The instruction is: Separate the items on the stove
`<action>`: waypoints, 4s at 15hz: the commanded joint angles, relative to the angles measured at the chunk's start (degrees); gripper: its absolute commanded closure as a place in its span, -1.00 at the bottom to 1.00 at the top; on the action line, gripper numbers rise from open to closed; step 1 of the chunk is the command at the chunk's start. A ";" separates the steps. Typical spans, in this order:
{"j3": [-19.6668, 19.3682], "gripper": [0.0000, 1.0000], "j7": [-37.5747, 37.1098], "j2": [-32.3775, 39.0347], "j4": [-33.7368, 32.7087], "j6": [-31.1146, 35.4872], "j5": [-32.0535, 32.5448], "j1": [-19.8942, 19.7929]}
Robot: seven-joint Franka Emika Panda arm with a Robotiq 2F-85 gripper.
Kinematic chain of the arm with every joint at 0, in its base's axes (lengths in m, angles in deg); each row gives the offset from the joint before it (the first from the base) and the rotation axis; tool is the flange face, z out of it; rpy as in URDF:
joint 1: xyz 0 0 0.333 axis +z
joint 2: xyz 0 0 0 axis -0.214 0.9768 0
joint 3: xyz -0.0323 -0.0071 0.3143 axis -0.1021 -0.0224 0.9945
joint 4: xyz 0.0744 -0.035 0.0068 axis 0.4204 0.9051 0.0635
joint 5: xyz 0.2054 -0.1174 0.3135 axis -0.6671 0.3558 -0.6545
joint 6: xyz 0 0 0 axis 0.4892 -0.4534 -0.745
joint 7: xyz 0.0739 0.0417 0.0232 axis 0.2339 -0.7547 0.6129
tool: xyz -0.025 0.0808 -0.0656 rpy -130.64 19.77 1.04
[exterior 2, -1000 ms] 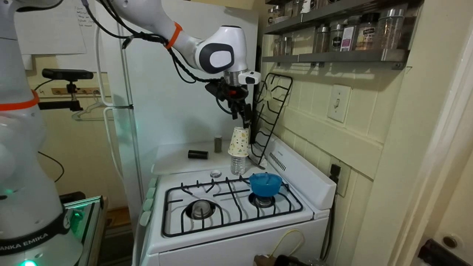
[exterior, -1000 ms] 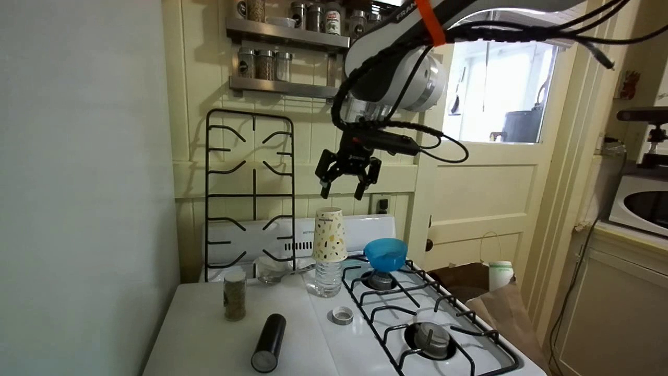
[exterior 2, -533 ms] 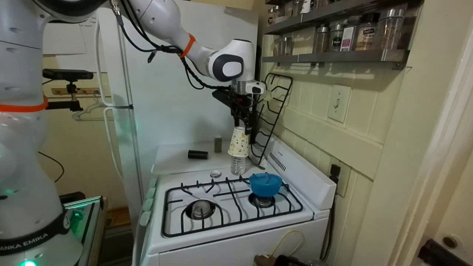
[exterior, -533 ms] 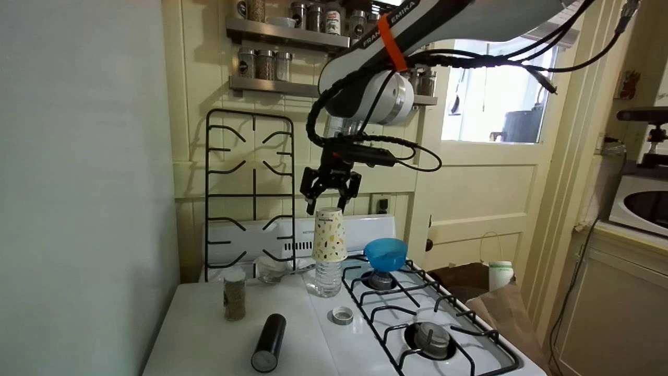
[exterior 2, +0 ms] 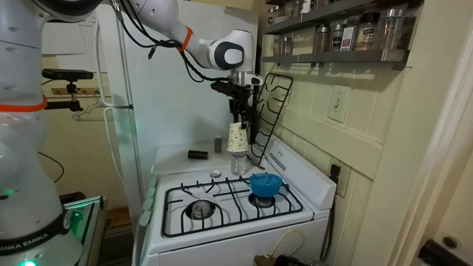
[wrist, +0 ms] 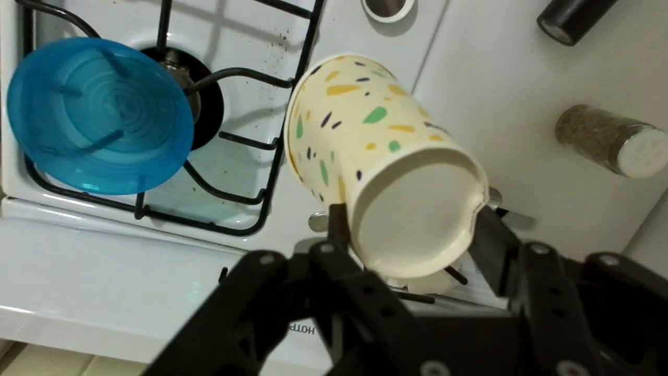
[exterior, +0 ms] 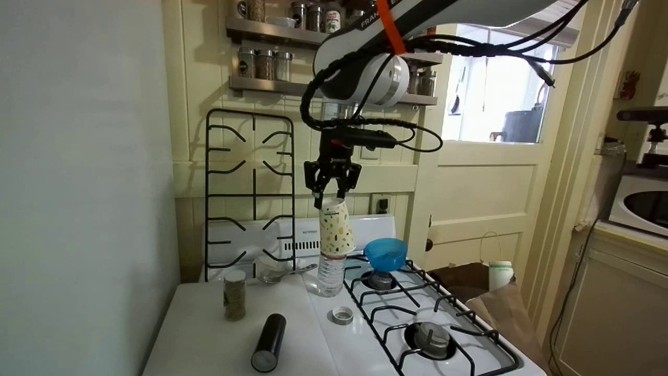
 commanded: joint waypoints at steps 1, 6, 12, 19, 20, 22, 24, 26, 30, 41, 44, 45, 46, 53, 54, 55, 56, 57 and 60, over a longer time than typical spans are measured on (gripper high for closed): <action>-0.44 0.34 -1.48 -3.10 0.28 -1.14 0.10 -0.04; -0.37 0.35 -0.17 -8.13 1.78 1.76 -6.24 -1.18; -1.94 0.35 -5.63 -19.03 10.11 12.77 -5.48 -2.65; -5.59 0.35 -13.50 -18.03 19.33 24.07 -4.73 -8.22; -5.85 0.35 -14.15 -16.75 20.41 26.63 -4.20 -8.78; -6.59 0.35 -14.68 -14.23 21.58 31.28 -3.93 -9.47; -6.97 0.35 -13.09 -11.36 21.24 33.45 -5.96 -9.15; -7.05 0.35 -14.21 -9.48 20.93 33.45 -5.60 -8.96; -7.31 0.35 -16.61 -8.90 21.65 31.59 -5.16 -8.53; -8.32 0.35 -23.18 -5.90 21.39 31.34 -2.23 -8.02; -8.69 0.35 -24.53 -5.36 21.21 30.99 -1.35 -7.88; -8.76 -0.52 -24.82 -5.37 21.16 30.51 -1.16 -7.82; -8.98 -0.70 -25.69 -5.42 21.13 30.27 -0.43 -7.70; -8.86 -1.00 -28.93 -9.10 21.84 29.25 3.86 -6.50; -7.53 -0.99 -24.75 -10.52 22.30 29.11 1.32 -6.30; -6.45 -1.00 -20.95 -11.61 22.45 28.79 -0.80 -6.01; -5.39 -1.00 -17.26 -12.68 22.62 28.95 -2.32 -5.48; -4.41 -1.00 -13.88 -13.38 22.36 28.78 -4.60 -4.91; -2.21 -1.00 -3.70 -13.73 20.18 24.12 -13.83 -2.74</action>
